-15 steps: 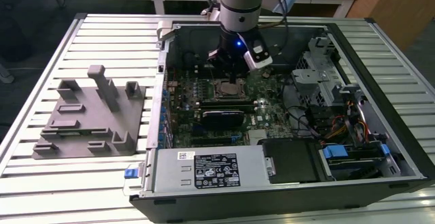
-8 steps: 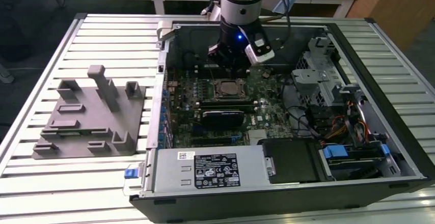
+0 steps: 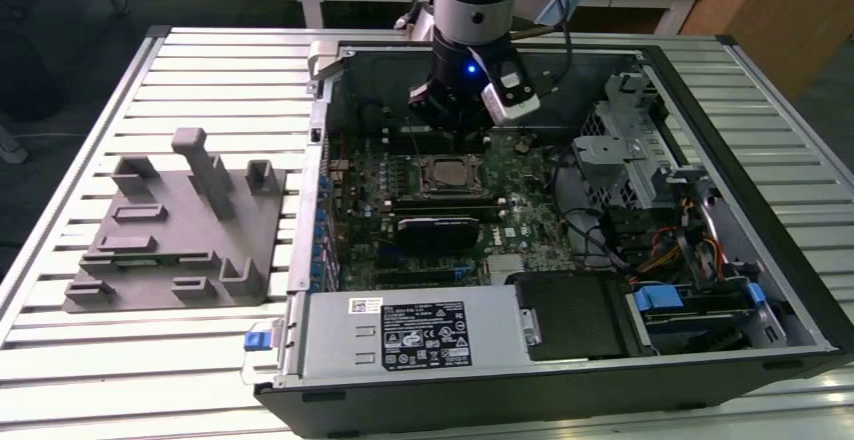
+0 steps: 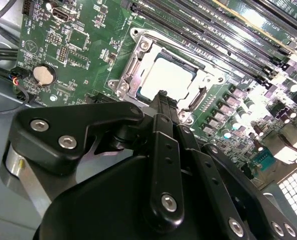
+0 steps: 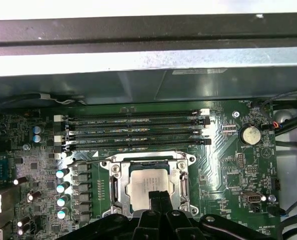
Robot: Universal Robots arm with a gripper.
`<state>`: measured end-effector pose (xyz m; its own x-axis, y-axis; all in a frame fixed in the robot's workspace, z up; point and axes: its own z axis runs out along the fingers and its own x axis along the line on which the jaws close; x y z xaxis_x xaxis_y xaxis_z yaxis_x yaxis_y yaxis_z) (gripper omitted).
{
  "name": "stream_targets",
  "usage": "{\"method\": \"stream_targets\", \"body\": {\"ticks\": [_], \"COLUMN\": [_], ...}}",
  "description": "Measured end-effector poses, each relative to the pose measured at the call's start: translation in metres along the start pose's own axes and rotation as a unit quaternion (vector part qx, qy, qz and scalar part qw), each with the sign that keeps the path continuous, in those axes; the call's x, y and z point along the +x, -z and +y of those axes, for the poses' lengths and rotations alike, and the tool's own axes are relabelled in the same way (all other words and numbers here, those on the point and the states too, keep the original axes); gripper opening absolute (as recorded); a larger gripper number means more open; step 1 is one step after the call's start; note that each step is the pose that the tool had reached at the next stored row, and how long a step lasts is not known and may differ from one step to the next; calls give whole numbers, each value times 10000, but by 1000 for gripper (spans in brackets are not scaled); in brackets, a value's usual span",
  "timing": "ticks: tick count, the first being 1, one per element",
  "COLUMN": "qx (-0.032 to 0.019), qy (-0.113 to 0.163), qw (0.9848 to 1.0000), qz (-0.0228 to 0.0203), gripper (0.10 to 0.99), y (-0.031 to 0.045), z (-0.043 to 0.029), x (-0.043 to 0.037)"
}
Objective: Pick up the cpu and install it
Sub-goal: 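Install the first cpu locking lever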
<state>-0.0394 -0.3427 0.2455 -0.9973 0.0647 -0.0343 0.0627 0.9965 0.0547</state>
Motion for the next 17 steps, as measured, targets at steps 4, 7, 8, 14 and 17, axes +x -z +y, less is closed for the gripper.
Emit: {"method": "stream_targets", "body": {"ticks": [4,7,8,14,17], "qx": [0,0,1,0,0], "qy": [0,0,0,0,0], "qw": [10000,10000,10000,10000,10000], "qz": [0,0,0,0,0], "gripper": [106,106,106,106,106], "y": [1,2,3,5,7], "z": [0,0,0,-5,-8], "x": [0,1,5,78,125]}}
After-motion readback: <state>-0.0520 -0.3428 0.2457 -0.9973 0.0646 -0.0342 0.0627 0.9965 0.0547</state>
